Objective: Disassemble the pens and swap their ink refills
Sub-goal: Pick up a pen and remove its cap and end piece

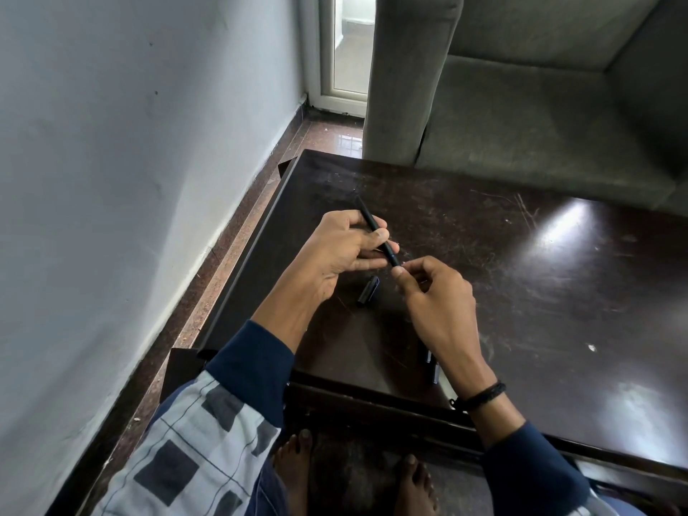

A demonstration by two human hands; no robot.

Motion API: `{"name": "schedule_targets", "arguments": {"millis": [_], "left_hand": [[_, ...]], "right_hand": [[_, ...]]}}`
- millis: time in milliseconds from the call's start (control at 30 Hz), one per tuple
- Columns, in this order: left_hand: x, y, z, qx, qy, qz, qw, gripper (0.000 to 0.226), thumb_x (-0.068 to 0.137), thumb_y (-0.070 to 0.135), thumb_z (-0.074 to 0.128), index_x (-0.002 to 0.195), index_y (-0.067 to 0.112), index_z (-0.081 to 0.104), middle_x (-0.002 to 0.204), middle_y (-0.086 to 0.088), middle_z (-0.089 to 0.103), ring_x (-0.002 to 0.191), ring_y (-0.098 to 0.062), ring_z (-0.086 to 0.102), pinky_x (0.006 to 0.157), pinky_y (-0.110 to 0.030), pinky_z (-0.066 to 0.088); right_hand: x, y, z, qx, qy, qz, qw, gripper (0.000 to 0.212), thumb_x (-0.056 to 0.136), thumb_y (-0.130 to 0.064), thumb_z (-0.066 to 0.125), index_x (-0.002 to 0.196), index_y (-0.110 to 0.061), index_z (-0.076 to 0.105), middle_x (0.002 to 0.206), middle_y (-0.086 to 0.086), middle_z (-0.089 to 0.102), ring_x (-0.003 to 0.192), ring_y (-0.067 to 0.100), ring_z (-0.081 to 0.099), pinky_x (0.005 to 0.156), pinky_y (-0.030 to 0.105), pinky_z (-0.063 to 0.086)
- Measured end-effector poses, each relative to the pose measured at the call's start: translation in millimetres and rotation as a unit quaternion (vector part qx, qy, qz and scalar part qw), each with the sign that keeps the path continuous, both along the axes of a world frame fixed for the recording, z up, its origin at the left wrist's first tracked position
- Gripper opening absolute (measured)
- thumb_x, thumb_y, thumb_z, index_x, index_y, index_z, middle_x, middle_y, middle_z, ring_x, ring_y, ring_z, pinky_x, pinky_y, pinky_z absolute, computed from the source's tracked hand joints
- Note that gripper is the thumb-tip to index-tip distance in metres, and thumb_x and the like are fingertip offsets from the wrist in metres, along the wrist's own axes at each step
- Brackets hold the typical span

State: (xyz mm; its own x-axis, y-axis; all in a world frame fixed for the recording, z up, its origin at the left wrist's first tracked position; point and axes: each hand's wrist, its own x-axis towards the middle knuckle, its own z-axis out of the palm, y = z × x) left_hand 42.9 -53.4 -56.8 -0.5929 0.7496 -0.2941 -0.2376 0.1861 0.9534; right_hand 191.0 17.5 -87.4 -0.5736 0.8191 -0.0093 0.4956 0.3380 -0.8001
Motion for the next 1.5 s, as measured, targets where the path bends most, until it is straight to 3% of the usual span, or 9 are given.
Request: {"name": "schedule_targets", "arguments": {"millis": [133, 400, 567, 800, 900, 1033, 1200, 1367, 1500], "left_hand": [[-0.6, -0.6, 0.5, 0.004, -0.006, 0.007, 1.000, 0.011, 0.099, 0.001, 0.063, 0.108, 0.006, 0.067, 0.094, -0.015, 0.078, 0.084, -0.018, 0.079, 0.069, -0.028, 0.063], [-0.6, -0.5, 0.7, 0.002, -0.001, -0.004, 1.000, 0.012, 0.100, 0.001, 0.062, 0.110, 0.005, 0.066, 0.098, -0.017, 0.078, 0.086, -0.019, 0.079, 0.070, -0.028, 0.063], [-2.2, -1.2, -0.1, 0.007, -0.002, 0.000, 1.000, 0.011, 0.099, 0.000, 0.062, 0.109, 0.005, 0.066, 0.095, -0.015, 0.078, 0.087, -0.019, 0.079, 0.072, -0.029, 0.064], [-1.1, 0.2, -1.4, 0.003, -0.001, -0.005, 1.000, 0.013, 0.100, 0.001, 0.062, 0.111, 0.004, 0.066, 0.094, -0.014, 0.079, 0.087, -0.019, 0.079, 0.071, -0.028, 0.063], [-0.8, 0.1, -1.0, 0.003, -0.003, -0.005, 1.000, 0.013, 0.099, 0.001, 0.062, 0.112, 0.004, 0.067, 0.093, -0.013, 0.079, 0.087, -0.019, 0.079, 0.071, -0.029, 0.063], [1.2, 0.4, -1.8, 0.002, -0.001, -0.016, 1.000, 0.012, 0.099, 0.001, 0.062, 0.110, 0.004, 0.066, 0.093, -0.015, 0.079, 0.087, -0.021, 0.079, 0.071, -0.028, 0.063], [-1.7, -1.7, 0.7, 0.006, 0.001, -0.031, 0.999, 0.013, 0.100, 0.002, 0.061, 0.112, 0.004, 0.065, 0.094, -0.015, 0.079, 0.087, -0.020, 0.079, 0.070, -0.027, 0.062], [-4.6, -2.9, 2.2, 0.008, 0.003, -0.037, 0.999, 0.013, 0.101, 0.002, 0.061, 0.112, 0.005, 0.065, 0.095, -0.015, 0.079, 0.089, -0.021, 0.079, 0.074, -0.029, 0.063], [-4.7, -2.4, 1.3, 0.007, 0.005, -0.022, 1.000, 0.014, 0.100, 0.001, 0.062, 0.112, 0.004, 0.065, 0.097, -0.017, 0.079, 0.088, -0.021, 0.079, 0.073, -0.029, 0.064]], "right_hand": [[0.8, -0.8, 2.7, 0.010, -0.006, -0.001, 1.000, 0.013, 0.091, -0.045, 0.075, 0.094, -0.034, 0.068, 0.080, -0.017, 0.068, 0.075, 0.000, 0.062, 0.065, 0.022, 0.046], [-0.1, 0.5, 1.7, -0.003, -0.010, 0.007, 1.000, 0.014, 0.098, -0.035, 0.069, 0.087, -0.027, 0.072, 0.072, -0.009, 0.072, 0.070, 0.009, 0.068, 0.071, 0.037, 0.058], [-0.1, -0.7, 2.4, 0.004, -0.004, -0.008, 1.000, 0.015, 0.089, -0.044, 0.078, 0.093, -0.033, 0.069, 0.081, -0.016, 0.069, 0.076, 0.000, 0.065, 0.071, 0.027, 0.053], [0.3, 0.5, 2.0, -0.002, -0.024, 0.005, 1.000, 0.017, 0.098, -0.042, 0.067, 0.089, -0.029, 0.071, 0.076, -0.010, 0.073, 0.071, 0.009, 0.066, 0.067, 0.031, 0.050], [-0.2, -0.7, 3.4, 0.004, -0.024, 0.005, 1.000, 0.015, 0.095, -0.046, 0.071, 0.092, -0.031, 0.071, 0.077, -0.013, 0.070, 0.071, 0.004, 0.064, 0.064, 0.028, 0.048], [0.3, 0.0, 3.9, 0.015, -0.025, 0.014, 0.999, 0.018, 0.097, -0.041, 0.070, 0.085, -0.027, 0.070, 0.071, -0.009, 0.071, 0.066, 0.011, 0.066, 0.065, 0.033, 0.053], [-0.3, 4.1, 0.1, -0.063, 0.004, 0.038, 0.997, 0.026, 0.100, -0.037, 0.065, 0.079, -0.024, 0.072, 0.070, -0.006, 0.074, 0.068, 0.013, 0.069, 0.074, 0.041, 0.058], [-1.2, 3.4, 3.6, -0.167, 0.070, 0.051, 0.982, 0.026, 0.103, -0.029, 0.063, 0.083, -0.016, 0.074, 0.071, 0.001, 0.074, 0.064, 0.008, 0.063, 0.068, 0.029, 0.050], [-0.9, 2.5, 0.2, -0.079, 0.044, 0.038, 0.995, 0.020, 0.097, -0.038, 0.070, 0.081, -0.026, 0.073, 0.072, -0.006, 0.075, 0.068, 0.010, 0.069, 0.070, 0.034, 0.057]]}}
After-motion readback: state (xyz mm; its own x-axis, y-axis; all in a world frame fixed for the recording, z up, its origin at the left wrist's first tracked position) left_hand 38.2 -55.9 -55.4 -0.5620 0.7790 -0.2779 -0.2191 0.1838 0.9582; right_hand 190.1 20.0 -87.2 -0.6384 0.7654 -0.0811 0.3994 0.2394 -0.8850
